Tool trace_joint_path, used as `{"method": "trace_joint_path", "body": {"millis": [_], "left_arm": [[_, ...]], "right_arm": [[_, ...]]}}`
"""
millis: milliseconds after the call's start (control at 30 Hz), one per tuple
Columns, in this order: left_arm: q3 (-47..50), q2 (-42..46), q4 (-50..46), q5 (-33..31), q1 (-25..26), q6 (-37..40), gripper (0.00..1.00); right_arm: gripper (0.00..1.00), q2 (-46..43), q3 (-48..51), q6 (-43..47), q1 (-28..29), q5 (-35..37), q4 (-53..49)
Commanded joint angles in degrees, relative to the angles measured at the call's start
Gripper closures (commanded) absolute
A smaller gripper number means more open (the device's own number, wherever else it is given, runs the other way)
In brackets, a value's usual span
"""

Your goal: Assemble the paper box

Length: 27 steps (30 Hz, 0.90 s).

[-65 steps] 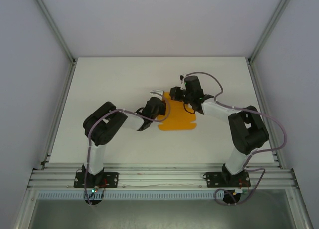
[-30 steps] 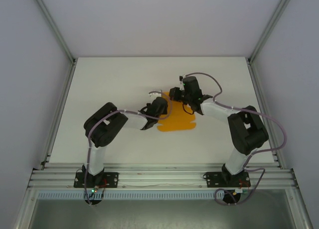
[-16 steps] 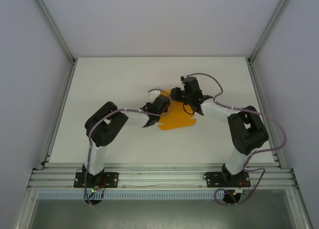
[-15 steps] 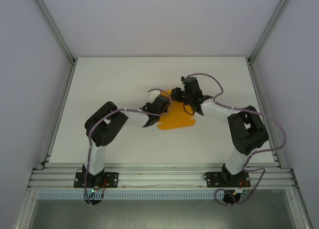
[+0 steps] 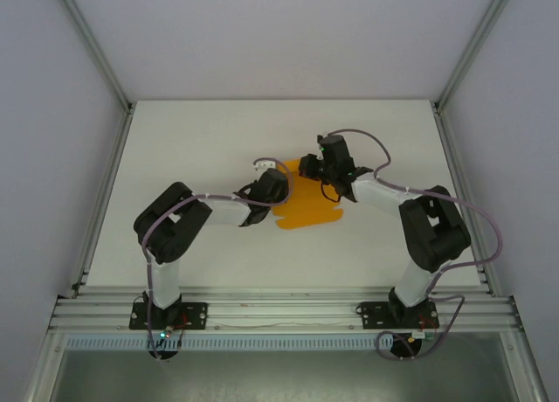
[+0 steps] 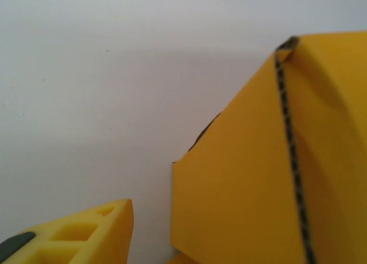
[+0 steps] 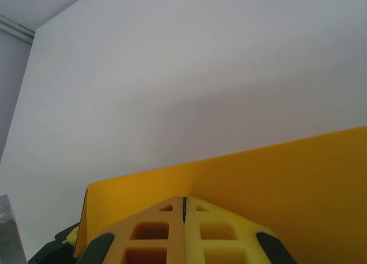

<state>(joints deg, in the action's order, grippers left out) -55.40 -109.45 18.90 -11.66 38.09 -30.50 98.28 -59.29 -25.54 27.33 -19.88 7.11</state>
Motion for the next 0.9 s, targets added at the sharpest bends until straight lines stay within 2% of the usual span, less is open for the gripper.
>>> {"method": "trace_joint_path", "body": {"millis": [0, 233, 367, 400, 533, 600, 733, 867], "left_arm": [[-0.4, 0.6, 0.9, 1.8, 0.0, 0.3, 0.5], [-1.1, -0.8, 3.2, -2.2, 0.1, -0.8, 0.54], [-3.3, -2.3, 2.5, -5.3, 0.0, -0.4, 0.61], [-4.4, -2.9, 1.6, -5.9, 0.0, -0.1, 0.64], [-6.3, -4.9, 1.4, -6.9, 0.0, 0.8, 0.96], [-6.7, -5.2, 0.6, -7.7, -0.1, 0.9, 1.0], [-5.9, -3.8, 1.4, -7.2, -0.4, 2.1, 1.0], [-6.5, -1.9, -1.8, -7.0, -0.9, 3.3, 1.0]], "right_arm": [[0.99, 1.7, 1.2, -0.5, -0.6, 3.0, -10.0], [0.99, 1.7, 1.5, -0.7, -0.6, 2.9, -10.0], [0.99, 1.6, 1.6, -0.8, -0.5, 2.8, -9.9], [0.99, 1.6, 1.7, -0.8, -0.6, 2.8, -9.9], [0.99, 1.2, 1.7, -0.6, -0.5, 2.8, -10.0], [0.97, 0.6, 1.8, -0.2, -0.6, 2.8, -9.6], [0.79, -3.9, -0.3, 4.6, -0.7, 3.5, -11.3], [0.46, -13.3, -1.8, 12.0, -0.9, 9.4, -14.1]]}}
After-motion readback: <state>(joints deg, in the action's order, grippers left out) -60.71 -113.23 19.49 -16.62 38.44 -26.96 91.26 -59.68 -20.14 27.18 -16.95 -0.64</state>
